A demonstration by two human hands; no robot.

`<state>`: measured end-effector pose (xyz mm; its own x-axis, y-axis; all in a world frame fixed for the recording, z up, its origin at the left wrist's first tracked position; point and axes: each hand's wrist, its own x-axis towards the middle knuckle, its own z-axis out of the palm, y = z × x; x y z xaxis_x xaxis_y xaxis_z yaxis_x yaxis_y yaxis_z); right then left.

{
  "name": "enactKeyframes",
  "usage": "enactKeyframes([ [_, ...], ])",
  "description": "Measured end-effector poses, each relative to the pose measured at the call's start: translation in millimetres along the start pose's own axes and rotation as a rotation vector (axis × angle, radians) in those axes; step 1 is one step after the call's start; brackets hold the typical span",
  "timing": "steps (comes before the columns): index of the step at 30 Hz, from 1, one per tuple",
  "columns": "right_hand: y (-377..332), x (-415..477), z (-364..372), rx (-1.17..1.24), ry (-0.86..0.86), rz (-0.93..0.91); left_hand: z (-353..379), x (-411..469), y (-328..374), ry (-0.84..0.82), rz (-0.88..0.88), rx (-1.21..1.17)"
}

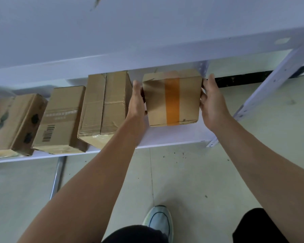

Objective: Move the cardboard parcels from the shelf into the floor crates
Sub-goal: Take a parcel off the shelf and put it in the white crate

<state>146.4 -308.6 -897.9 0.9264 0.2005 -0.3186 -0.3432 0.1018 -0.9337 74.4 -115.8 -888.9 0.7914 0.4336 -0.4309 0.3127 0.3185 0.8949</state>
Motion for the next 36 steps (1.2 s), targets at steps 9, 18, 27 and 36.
enactKeyframes([
  [9,18.7,-12.5,-12.6,0.061,0.172,0.070,-13.9,-14.5,-17.1,0.037,-0.039,0.054],
  [18,12.5,-11.1,-7.0,-0.132,0.134,0.206,-14.7,-20.0,-13.9,0.023,-0.157,0.104],
  [27,35.8,-21.9,-11.2,0.015,0.082,0.142,-22.2,-22.1,-31.3,-0.027,-0.068,0.011],
  [36,68.8,-35.7,-5.5,-0.007,0.075,0.260,-24.9,-29.3,-64.5,-0.067,-0.143,0.089],
])
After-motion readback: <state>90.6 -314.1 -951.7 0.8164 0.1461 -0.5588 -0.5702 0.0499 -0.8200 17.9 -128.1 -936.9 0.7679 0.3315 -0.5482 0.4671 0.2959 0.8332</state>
